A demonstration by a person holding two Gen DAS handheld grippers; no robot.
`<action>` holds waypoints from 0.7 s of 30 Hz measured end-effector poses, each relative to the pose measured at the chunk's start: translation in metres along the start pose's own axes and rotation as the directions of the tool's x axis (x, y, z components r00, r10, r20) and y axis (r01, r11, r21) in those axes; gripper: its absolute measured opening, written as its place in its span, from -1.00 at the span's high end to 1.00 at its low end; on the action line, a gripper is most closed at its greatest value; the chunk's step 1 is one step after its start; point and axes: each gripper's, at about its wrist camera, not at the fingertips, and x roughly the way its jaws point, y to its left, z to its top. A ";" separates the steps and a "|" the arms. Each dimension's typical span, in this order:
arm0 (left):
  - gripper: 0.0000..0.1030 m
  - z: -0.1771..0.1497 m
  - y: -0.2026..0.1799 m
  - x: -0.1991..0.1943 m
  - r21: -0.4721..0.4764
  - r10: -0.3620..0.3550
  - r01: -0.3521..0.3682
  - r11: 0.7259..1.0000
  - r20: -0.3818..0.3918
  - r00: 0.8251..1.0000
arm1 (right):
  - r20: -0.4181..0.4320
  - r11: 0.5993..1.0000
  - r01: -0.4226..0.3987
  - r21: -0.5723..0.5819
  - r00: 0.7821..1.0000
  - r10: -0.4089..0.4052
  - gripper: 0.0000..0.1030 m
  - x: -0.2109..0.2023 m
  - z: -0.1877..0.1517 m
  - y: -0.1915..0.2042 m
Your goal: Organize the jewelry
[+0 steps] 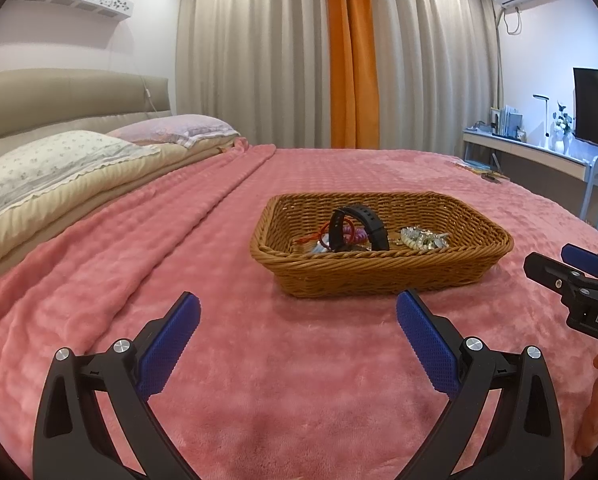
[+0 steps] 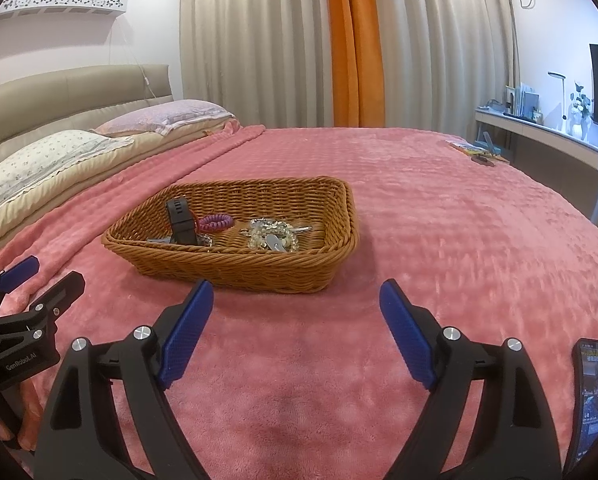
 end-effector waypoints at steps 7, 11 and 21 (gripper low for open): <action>-0.85 0.000 0.000 0.000 0.000 0.000 0.000 1.000 -0.002 1.000 | 0.000 1.000 0.000 -0.002 1.000 0.000 -0.58 0.000 0.000 0.000; -0.85 -0.001 0.000 0.001 0.003 0.001 -0.001 1.000 -0.004 1.000 | 0.000 1.000 -0.001 0.001 1.000 0.001 -0.58 0.000 0.000 -0.001; -0.85 -0.001 0.000 0.001 0.002 0.001 -0.001 1.000 -0.005 1.000 | -0.005 1.000 -0.006 0.007 1.000 0.006 -0.58 0.002 0.001 -0.003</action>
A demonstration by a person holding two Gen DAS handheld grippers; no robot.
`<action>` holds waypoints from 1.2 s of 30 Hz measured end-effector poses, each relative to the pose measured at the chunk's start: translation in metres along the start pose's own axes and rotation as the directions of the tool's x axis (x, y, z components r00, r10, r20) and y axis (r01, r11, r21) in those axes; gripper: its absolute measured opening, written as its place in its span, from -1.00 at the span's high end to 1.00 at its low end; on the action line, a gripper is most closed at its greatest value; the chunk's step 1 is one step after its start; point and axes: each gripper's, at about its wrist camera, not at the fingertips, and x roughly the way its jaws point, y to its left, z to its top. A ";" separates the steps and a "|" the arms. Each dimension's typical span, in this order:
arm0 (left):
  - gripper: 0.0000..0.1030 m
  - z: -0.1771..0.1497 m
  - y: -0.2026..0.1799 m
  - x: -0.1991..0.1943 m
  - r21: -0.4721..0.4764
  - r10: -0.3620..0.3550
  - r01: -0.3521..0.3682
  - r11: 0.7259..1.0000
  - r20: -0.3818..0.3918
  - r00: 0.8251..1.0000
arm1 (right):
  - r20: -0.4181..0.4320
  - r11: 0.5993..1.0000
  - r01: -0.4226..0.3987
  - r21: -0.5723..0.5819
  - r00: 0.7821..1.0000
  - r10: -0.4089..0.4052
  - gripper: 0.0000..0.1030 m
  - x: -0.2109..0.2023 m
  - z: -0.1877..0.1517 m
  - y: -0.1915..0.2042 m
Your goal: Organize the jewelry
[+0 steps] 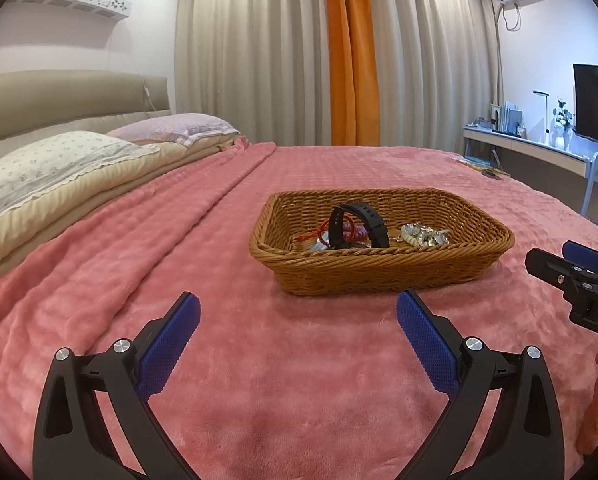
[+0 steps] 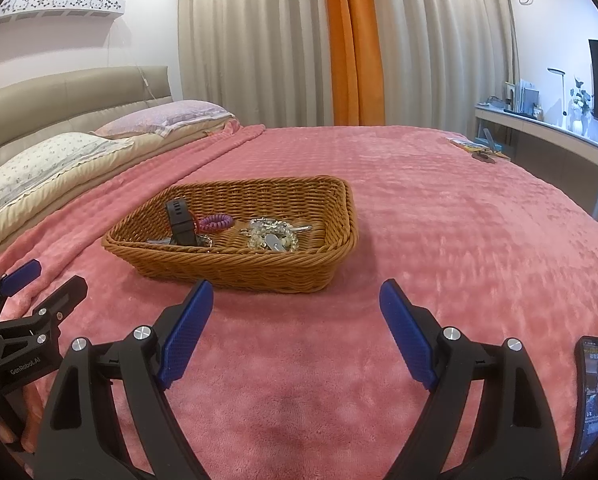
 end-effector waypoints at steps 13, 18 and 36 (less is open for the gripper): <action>-0.85 -0.002 0.001 0.000 0.003 0.009 -0.009 1.000 -0.006 1.000 | -0.004 1.000 -0.003 0.006 1.000 0.003 -0.58 0.001 0.000 -0.001; -0.85 0.000 0.001 0.001 0.003 0.008 -0.008 1.000 -0.005 1.000 | -0.004 1.000 -0.004 0.007 1.000 0.004 -0.58 0.001 0.000 -0.001; -0.85 0.001 0.007 0.001 0.008 -0.003 0.003 1.000 -0.001 1.000 | -0.004 1.000 -0.004 0.005 1.000 0.004 -0.58 0.001 -0.001 -0.001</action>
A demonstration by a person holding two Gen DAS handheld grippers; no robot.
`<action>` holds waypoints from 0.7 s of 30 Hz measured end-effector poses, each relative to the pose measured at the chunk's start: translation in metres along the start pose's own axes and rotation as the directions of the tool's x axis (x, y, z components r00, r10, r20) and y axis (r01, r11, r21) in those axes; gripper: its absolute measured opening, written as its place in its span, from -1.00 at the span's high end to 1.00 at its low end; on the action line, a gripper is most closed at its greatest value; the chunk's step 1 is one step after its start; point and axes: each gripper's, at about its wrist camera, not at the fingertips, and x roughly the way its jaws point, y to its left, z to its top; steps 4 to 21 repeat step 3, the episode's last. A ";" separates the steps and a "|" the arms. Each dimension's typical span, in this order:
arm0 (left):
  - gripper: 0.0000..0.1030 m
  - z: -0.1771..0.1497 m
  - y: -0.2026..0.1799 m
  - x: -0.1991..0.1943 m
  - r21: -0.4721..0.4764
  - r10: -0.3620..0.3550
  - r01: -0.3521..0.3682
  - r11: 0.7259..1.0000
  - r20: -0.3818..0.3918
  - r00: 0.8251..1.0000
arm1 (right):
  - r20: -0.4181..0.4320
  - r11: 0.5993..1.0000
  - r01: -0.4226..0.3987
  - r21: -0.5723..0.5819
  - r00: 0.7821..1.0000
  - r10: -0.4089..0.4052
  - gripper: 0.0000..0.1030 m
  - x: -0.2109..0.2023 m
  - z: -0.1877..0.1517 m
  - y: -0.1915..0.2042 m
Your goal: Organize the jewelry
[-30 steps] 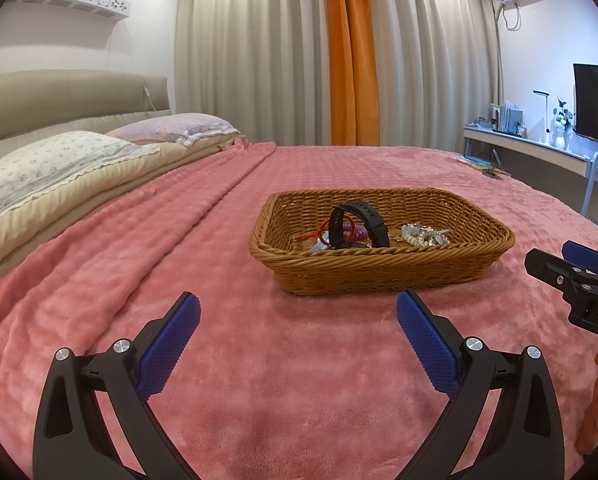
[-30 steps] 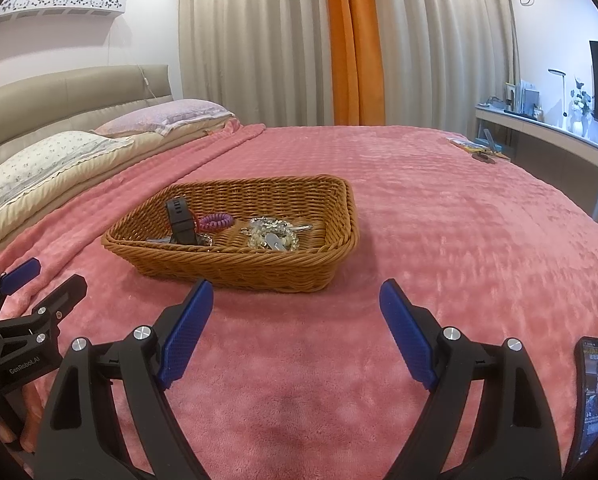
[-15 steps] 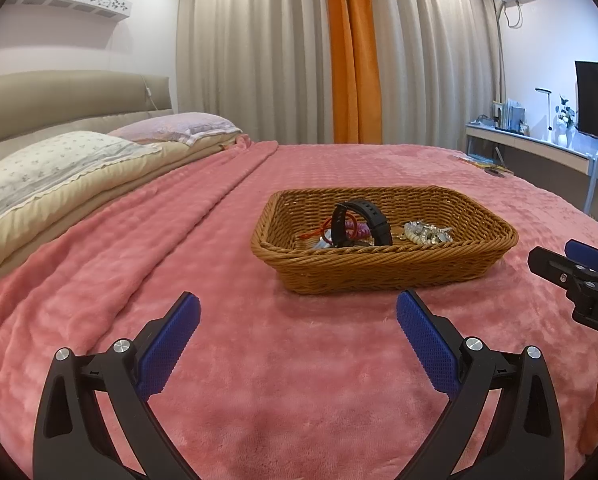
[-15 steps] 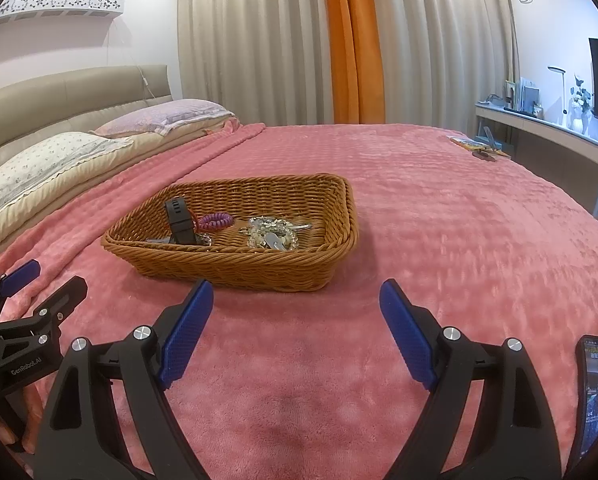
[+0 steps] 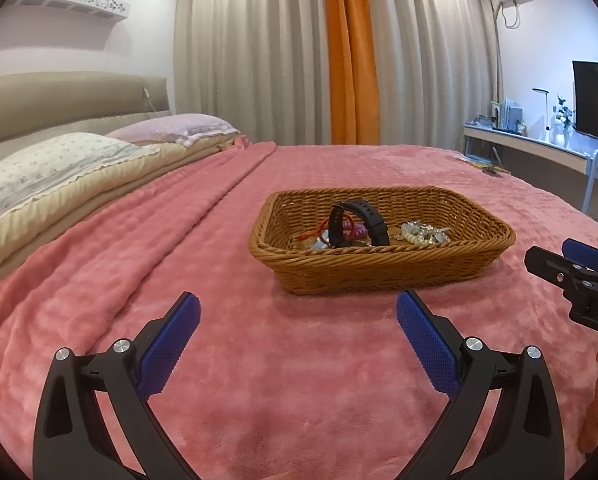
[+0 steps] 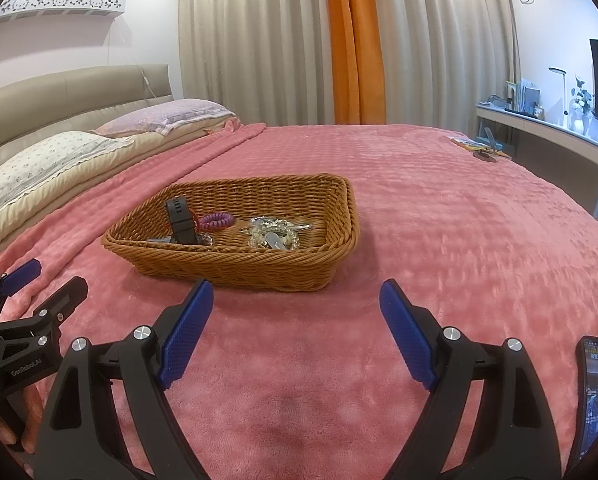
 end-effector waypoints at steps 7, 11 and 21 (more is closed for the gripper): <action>-0.85 0.001 0.001 0.001 -0.002 0.000 0.000 1.000 -0.002 1.000 | 0.001 1.000 0.000 0.000 1.000 0.000 -0.58 0.000 0.000 0.000; -0.85 0.001 0.001 0.001 -0.002 0.000 0.000 1.000 -0.002 1.000 | 0.001 1.000 0.000 0.000 1.000 0.000 -0.58 0.000 0.000 0.000; -0.85 0.001 0.001 0.001 -0.002 0.000 0.000 1.000 -0.002 1.000 | 0.001 1.000 0.000 0.000 1.000 0.000 -0.58 0.000 0.000 0.000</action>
